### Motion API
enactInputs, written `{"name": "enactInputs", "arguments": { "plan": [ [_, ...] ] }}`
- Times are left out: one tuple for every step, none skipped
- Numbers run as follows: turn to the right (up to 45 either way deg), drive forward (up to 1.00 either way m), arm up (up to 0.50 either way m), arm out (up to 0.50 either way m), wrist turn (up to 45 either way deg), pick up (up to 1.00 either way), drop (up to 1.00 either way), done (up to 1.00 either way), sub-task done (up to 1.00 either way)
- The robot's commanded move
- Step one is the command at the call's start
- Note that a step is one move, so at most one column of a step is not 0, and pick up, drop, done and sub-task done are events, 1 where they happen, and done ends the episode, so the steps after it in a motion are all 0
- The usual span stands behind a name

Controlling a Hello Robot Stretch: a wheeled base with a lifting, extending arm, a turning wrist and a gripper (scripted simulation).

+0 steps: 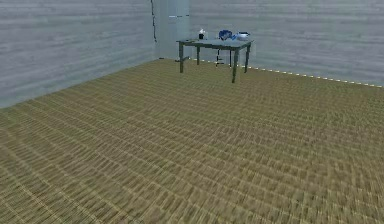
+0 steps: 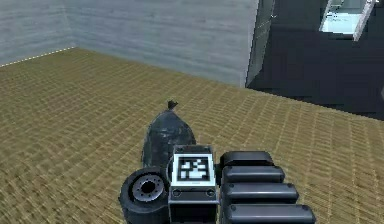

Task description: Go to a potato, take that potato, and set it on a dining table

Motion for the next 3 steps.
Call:
{"name": "enactInputs", "arguments": {
  "plan": [
    [0.0,1.0,0.0,0.0,0.0,0.0,0.0,0.0,0.0],
    [0.0,1.0,0.0,0.0,0.0,0.0,0.0,0.0,0.0],
    [0.0,1.0,0.0,0.0,0.0,0.0,0.0,0.0,0.0]
  ]
}}
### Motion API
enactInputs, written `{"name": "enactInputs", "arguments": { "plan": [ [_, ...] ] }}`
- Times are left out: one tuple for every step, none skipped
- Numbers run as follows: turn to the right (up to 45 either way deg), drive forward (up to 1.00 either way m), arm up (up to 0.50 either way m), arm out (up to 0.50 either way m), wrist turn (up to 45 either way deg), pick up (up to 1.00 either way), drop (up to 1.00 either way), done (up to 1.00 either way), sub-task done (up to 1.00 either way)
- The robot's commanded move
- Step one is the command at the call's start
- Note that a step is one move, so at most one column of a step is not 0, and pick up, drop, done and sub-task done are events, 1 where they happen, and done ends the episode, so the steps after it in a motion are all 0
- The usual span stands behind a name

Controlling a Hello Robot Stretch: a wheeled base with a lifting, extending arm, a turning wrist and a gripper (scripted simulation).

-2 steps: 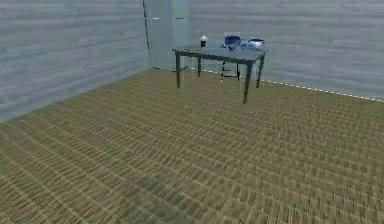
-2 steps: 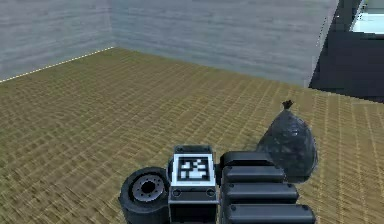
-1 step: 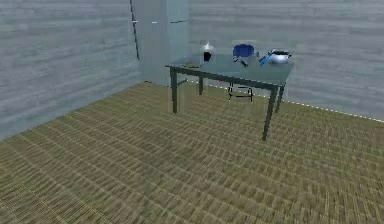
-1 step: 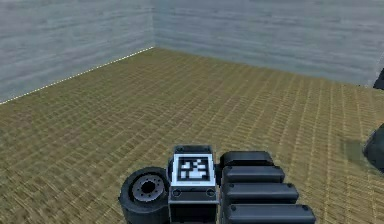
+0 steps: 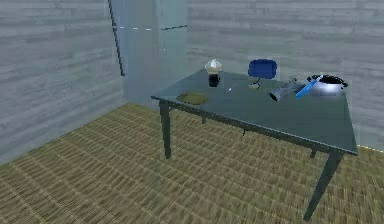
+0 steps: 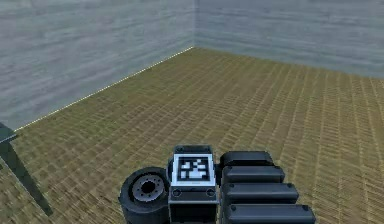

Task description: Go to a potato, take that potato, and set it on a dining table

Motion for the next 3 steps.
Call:
{"name": "enactInputs", "arguments": {
  "plan": [
    [0.0,0.7,0.0,0.0,0.0,0.0,0.0,0.0,0.0],
    [45.0,0.0,0.0,0.0,0.0,0.0,0.0,0.0,0.0],
    [18.0,0.0,0.0,0.0,0.0,0.0,0.0,0.0,0.0]
  ]
}}
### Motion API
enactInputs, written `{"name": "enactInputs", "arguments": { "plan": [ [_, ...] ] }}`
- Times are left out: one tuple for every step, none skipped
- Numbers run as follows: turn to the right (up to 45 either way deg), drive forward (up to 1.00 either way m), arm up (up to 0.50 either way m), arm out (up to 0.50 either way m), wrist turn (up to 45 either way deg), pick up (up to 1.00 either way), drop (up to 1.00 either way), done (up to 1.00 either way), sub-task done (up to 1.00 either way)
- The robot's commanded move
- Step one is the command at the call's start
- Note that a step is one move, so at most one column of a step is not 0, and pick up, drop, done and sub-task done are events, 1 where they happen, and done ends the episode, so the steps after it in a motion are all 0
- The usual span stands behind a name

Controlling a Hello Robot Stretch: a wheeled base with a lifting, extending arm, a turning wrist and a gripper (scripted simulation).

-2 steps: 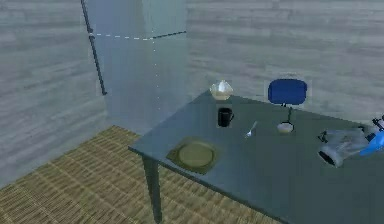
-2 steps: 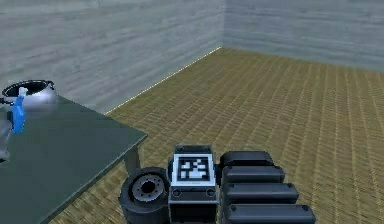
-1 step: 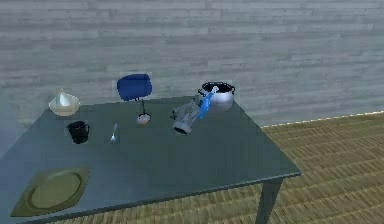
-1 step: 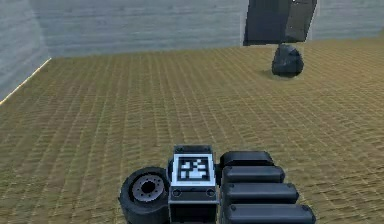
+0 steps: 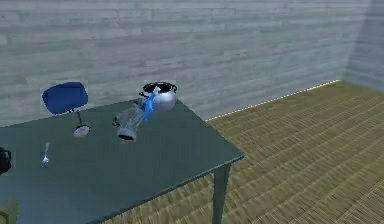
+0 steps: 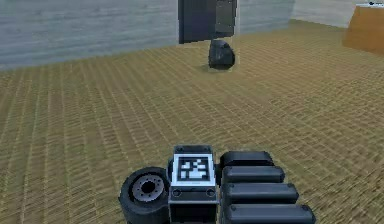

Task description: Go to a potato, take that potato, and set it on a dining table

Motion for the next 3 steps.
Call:
{"name": "enactInputs", "arguments": {
  "plan": [
    [-45.0,0.0,0.0,0.0,0.0,0.0,0.0,0.0,0.0],
    [-9.0,0.0,0.0,0.0,0.0,0.0,0.0,0.0,0.0],
    [45.0,0.0,0.0,0.0,0.0,0.0,0.0,0.0,0.0]
  ]
}}
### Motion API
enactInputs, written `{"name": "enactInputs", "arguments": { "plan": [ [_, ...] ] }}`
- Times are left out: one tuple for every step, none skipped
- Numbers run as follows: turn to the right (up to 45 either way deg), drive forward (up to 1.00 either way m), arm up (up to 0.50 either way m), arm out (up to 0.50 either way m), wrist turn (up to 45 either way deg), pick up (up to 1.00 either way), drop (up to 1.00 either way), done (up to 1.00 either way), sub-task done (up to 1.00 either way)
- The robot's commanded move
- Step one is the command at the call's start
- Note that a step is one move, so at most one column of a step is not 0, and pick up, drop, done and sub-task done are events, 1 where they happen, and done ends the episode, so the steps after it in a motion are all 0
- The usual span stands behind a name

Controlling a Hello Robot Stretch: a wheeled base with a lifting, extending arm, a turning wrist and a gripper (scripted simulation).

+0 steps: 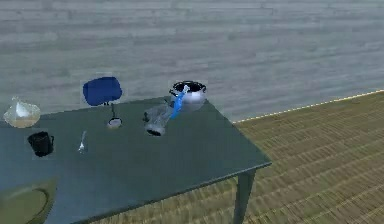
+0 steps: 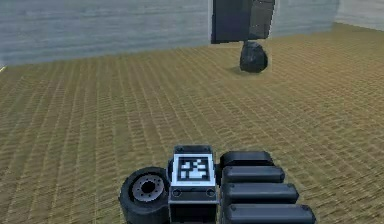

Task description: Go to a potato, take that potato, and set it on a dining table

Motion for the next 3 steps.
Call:
{"name": "enactInputs", "arguments": {
  "plan": [
    [-36.0,0.0,0.0,0.0,0.0,0.0,0.0,0.0,0.0],
    [27.0,0.0,0.0,0.0,0.0,0.0,0.0,0.0,0.0],
    [-18.0,0.0,0.0,0.0,0.0,0.0,0.0,0.0,0.0]
  ]
}}
